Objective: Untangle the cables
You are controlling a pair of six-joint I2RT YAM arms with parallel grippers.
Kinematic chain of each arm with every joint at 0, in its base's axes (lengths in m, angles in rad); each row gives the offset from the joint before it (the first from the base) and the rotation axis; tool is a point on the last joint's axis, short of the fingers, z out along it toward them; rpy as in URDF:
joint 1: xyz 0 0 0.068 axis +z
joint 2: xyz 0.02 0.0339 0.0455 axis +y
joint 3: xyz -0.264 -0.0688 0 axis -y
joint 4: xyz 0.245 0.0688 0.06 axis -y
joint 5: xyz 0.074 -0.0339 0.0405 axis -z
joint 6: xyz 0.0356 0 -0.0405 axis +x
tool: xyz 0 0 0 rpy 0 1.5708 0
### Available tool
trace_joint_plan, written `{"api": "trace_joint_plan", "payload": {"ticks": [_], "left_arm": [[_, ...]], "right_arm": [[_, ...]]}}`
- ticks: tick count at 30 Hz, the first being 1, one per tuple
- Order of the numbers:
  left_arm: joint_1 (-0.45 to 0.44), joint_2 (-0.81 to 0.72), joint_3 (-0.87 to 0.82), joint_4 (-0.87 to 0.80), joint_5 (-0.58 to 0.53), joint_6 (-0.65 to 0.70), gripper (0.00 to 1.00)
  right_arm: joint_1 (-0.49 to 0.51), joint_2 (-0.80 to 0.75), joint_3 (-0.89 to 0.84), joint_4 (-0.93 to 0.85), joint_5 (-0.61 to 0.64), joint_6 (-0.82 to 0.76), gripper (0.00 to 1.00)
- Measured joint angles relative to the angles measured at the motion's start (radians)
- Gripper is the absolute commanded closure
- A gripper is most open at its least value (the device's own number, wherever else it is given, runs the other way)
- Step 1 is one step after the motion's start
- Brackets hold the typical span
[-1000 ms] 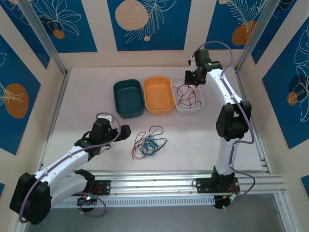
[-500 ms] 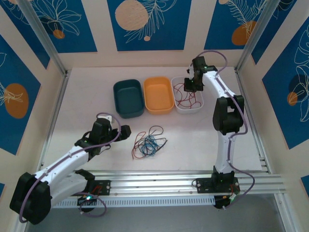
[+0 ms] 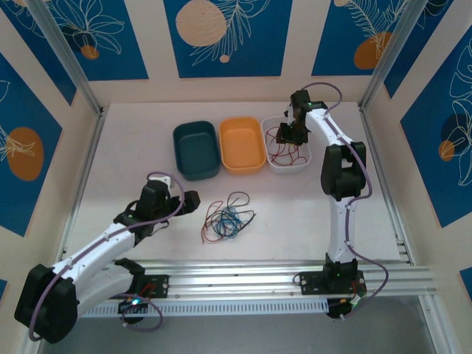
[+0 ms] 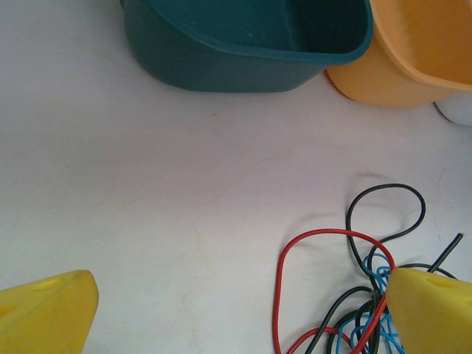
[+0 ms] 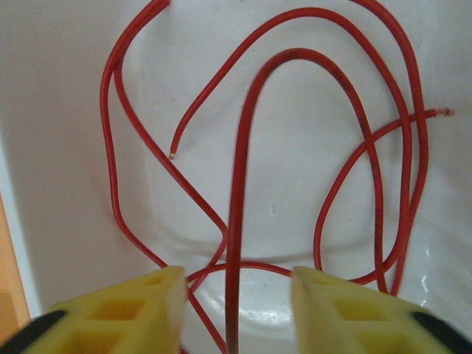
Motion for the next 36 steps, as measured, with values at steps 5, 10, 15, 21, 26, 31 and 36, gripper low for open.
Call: {"api": "trace_joint_plan", "payload": {"ticks": [5, 10, 15, 21, 26, 31, 36], "left_arm": [[0.000, -0.001, 0.000, -0.001, 0.000, 0.000, 0.00], [0.000, -0.004, 0.000, -0.001, 0.000, 0.000, 0.00], [0.000, -0.006, 0.000, -0.001, 0.000, 0.000, 0.00], [0.000, -0.005, 0.000, 0.000, 0.013, 0.003, 0.00], [0.000, 0.019, 0.000, 0.000, 0.046, 0.012, 0.00], [0.000, 0.078, 0.010, 0.002, 0.110, 0.035, 0.07], [-0.010, 0.177, 0.044, 0.025, 0.194, 0.053, 0.20]], "right_arm": [[0.002, -0.062, -0.001, -0.022, 0.006, 0.011, 0.01], [0.013, -0.217, -0.024, -0.018, 0.015, 0.014, 0.01], [0.048, -0.361, -0.078, -0.011, 0.011, 0.014, 0.01], [0.125, -0.506, -0.272, 0.043, -0.003, 0.031, 0.01], [0.192, -0.605, -0.443, 0.093, -0.008, 0.069, 0.01], [0.259, -0.666, -0.550, 0.130, -0.006, 0.124, 0.01], [0.341, -0.698, -0.645, 0.161, 0.031, 0.192, 0.01]]}}
